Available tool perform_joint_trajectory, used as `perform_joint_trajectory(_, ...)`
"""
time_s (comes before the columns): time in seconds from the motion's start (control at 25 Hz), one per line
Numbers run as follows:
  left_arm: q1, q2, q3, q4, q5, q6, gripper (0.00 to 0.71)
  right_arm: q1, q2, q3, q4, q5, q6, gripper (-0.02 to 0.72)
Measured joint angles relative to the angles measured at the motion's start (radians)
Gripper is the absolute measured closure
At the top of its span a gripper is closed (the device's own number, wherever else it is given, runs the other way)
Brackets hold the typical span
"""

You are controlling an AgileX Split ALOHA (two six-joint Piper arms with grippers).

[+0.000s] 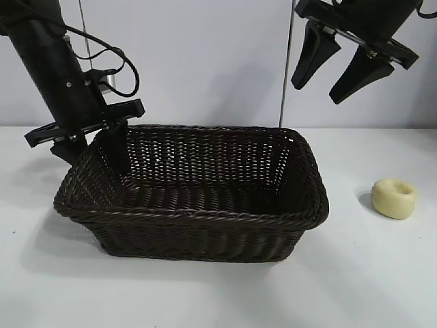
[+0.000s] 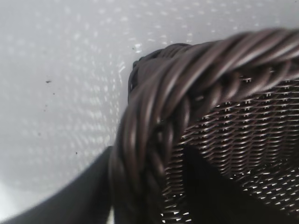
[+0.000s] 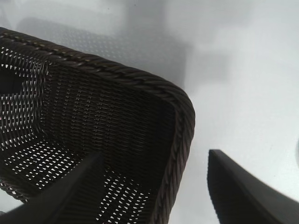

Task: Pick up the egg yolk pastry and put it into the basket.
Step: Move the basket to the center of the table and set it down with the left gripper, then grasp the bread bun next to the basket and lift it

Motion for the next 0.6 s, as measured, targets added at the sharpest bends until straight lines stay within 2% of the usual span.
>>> perform_joint_trajectory(0.6, 0.000, -0.033, 0.000, 0.006, -0.005, 0.000, 0.214, 0.000, 0.000, 0.000, 0.000, 0.000, 0.000, 0.239)
